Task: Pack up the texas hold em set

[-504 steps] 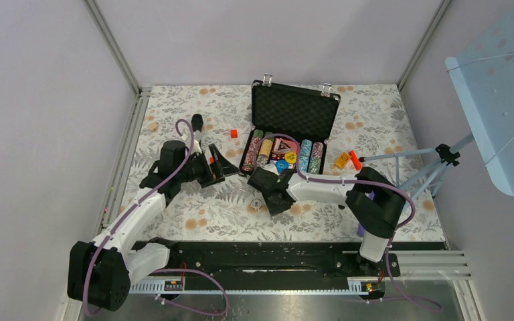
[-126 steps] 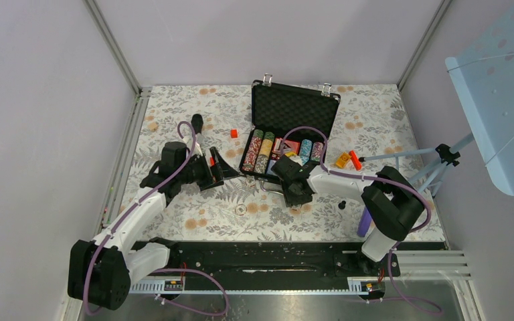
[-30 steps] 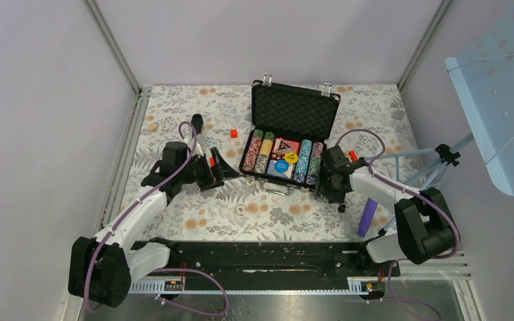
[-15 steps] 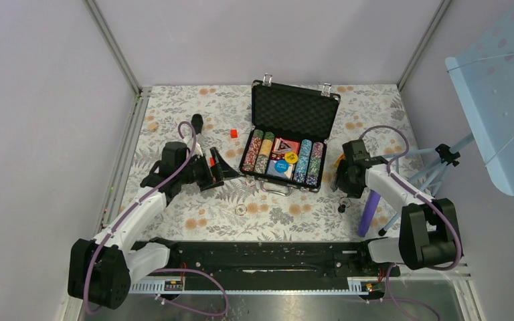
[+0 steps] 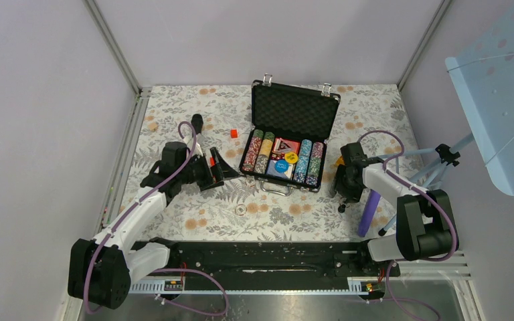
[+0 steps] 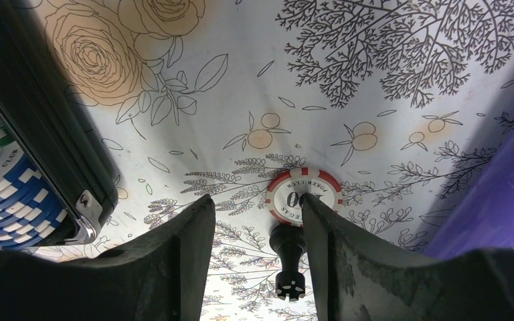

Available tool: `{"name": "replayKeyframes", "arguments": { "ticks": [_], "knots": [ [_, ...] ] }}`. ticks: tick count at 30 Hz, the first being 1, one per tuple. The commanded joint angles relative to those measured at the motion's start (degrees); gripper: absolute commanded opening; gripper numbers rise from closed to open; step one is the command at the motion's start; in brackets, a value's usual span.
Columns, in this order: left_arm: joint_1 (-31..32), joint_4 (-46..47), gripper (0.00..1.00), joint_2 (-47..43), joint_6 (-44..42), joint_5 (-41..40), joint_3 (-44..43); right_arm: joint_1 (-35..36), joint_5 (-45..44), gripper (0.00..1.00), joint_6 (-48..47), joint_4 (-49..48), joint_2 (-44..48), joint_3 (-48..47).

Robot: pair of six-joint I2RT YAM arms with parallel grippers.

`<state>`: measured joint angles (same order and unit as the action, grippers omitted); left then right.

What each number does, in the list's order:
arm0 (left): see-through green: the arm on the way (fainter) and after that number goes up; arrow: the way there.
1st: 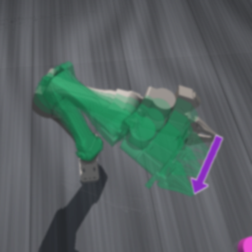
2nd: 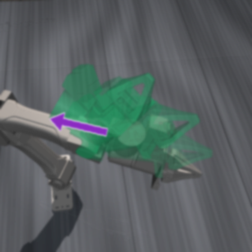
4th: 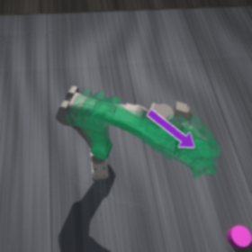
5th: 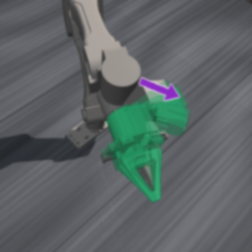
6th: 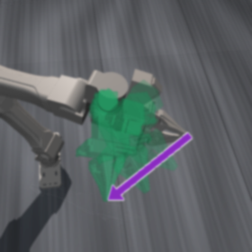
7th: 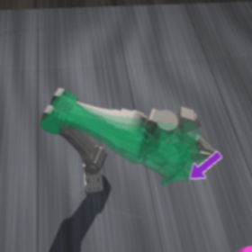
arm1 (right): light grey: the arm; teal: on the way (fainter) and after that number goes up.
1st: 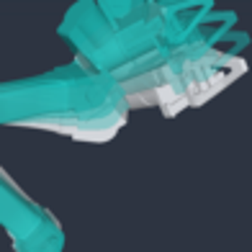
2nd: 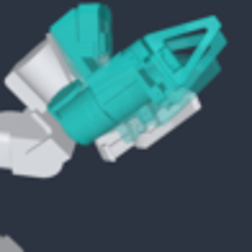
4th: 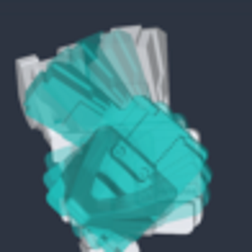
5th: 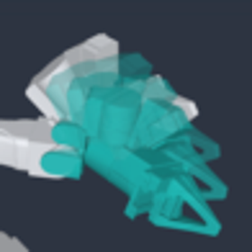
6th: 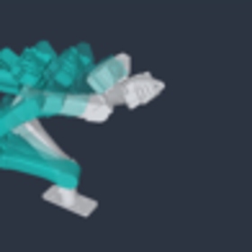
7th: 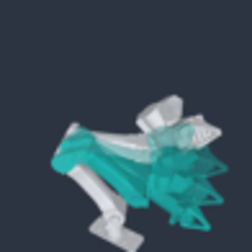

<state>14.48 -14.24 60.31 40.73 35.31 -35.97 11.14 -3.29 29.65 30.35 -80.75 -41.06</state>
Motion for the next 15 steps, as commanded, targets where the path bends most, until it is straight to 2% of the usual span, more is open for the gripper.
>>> {"name": "replayKeyframes", "arguments": {
  "ticks": [1, 6, 15],
  "knots": [
    [-0.3, 0.8, 0.94, -0.5, -0.7, 0.9, -1.9, 0.0, 3.1, 0.57, -0.3, 0.2, -1.0, 0.2],
    [-0.3, 1.0, 0.95, -0.4, -0.6, 1.0, -1.9, 1.4, 3.1, 0.56, 0.1, 0.2, 0.2, 1.0],
    [-0.3, 0.9, 0.95, -0.6, -0.6, 0.9, -1.9, 10.6, 1.6, 0.56, 3.1, 0.6, -0.1, 0.6]
  ]
}}
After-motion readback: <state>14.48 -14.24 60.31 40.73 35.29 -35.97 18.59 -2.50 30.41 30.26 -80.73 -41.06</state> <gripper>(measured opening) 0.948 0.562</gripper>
